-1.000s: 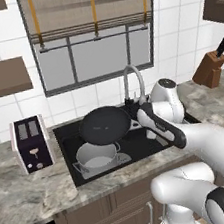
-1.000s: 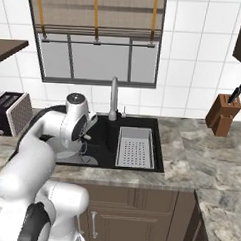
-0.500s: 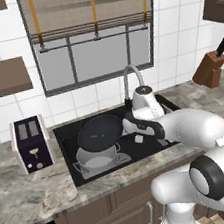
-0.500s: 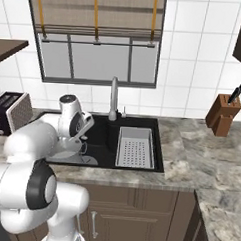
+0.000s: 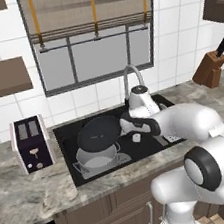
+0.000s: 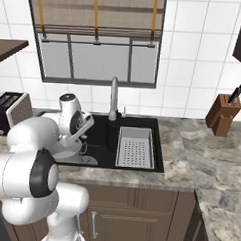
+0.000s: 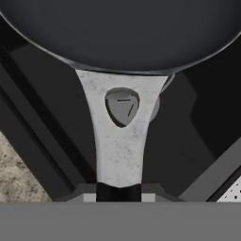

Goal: Move the pot and pan from the stove into the sink.

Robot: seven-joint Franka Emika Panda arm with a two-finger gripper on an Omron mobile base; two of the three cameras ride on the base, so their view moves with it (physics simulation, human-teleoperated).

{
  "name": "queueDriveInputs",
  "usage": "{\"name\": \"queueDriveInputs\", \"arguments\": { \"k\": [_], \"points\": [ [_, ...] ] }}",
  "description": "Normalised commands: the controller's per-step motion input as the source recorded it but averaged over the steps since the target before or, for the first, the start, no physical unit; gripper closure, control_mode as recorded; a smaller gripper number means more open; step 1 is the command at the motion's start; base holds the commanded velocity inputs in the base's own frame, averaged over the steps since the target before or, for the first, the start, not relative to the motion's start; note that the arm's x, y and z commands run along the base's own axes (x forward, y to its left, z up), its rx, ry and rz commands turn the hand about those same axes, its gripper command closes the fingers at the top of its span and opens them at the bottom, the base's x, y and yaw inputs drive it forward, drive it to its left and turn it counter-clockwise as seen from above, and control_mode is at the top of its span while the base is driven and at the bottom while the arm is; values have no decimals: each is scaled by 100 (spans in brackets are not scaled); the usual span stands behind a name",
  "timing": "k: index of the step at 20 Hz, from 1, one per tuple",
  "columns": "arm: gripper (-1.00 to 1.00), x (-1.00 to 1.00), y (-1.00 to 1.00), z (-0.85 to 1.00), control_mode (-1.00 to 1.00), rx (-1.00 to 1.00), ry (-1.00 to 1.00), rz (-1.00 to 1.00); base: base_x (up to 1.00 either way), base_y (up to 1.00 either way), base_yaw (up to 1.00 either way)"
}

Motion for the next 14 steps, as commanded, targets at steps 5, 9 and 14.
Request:
{"name": "queueDriveInputs", "arguments": {
  "k": [5,9,14],
  "points": [
    [100,9,0,-32,-100,-3,0,0,0,0,0],
    [100,13,0,-28,-100,-2,0,0,0,0,0],
    [100,32,0,-29,-100,-1,0,-1,0,0,0]
  ]
}}
